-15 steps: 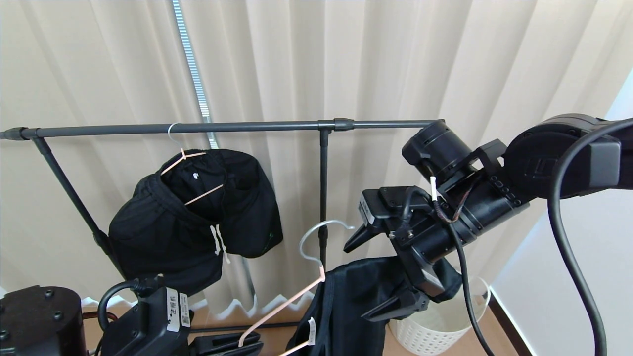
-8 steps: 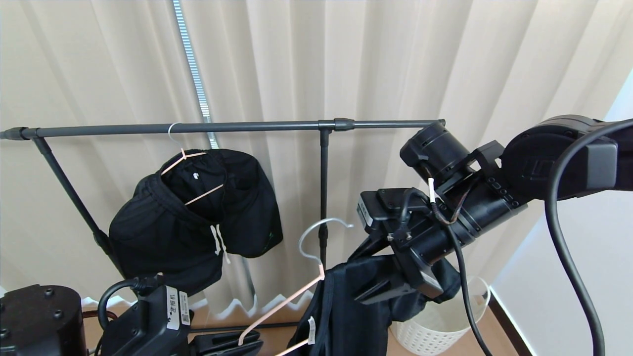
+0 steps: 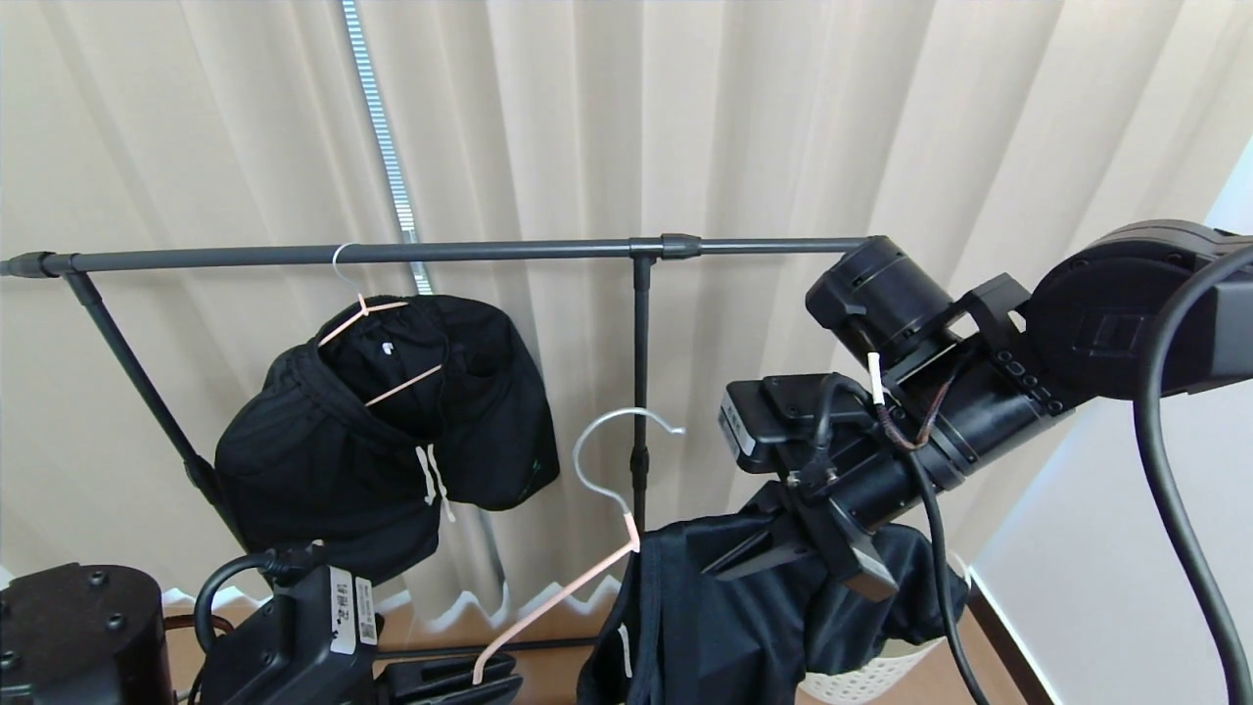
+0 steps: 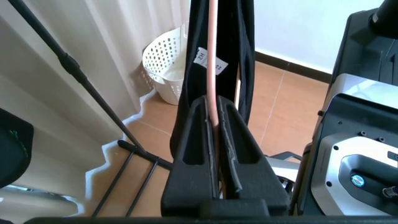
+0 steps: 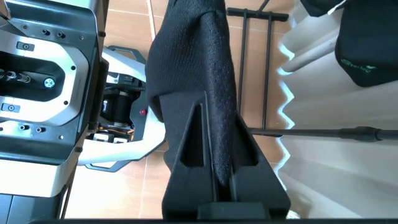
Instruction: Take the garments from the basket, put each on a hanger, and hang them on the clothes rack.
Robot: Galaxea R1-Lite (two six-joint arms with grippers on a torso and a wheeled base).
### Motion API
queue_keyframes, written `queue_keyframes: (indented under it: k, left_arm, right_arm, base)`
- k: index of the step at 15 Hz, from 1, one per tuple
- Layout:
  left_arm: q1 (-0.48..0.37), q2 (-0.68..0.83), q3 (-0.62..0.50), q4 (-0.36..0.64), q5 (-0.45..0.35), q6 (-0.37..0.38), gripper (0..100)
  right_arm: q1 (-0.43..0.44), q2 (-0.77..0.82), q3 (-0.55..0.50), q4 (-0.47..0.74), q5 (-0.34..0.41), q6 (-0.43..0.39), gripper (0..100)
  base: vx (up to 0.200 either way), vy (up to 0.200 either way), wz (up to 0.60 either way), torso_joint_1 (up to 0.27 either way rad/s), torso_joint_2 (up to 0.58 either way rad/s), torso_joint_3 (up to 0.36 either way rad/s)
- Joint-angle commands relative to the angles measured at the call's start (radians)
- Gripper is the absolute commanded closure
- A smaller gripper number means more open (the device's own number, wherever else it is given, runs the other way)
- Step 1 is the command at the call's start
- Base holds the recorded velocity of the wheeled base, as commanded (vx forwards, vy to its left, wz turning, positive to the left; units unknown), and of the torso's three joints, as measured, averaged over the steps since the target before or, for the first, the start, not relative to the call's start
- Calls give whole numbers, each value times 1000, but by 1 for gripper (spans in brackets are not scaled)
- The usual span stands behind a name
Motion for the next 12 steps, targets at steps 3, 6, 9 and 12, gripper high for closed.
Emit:
queue_keyframes:
  k: [3,6,9,12]
  left_arm:
    - [3,2,0,1,1,-1,0]
    - [32,8,-9,1,1,-5,0]
    - [78,44,-23,1,-1,-7,0]
    - [97,99,-41,1,3,-10,0]
  right_arm:
    - [2,-28,8,-2,-7,0,100]
    - [14,-52,2,-13,-118,47,100]
    - [16,-69,-17,-42,-282,64,100]
    - [51,-77,-18,-153,-535,69,100]
  base:
    - [0,0,0,0,0,0]
    - [0,0,0,0,0,0]
    - [0,0,0,0,0,0]
    - [0,0,0,0,0,0]
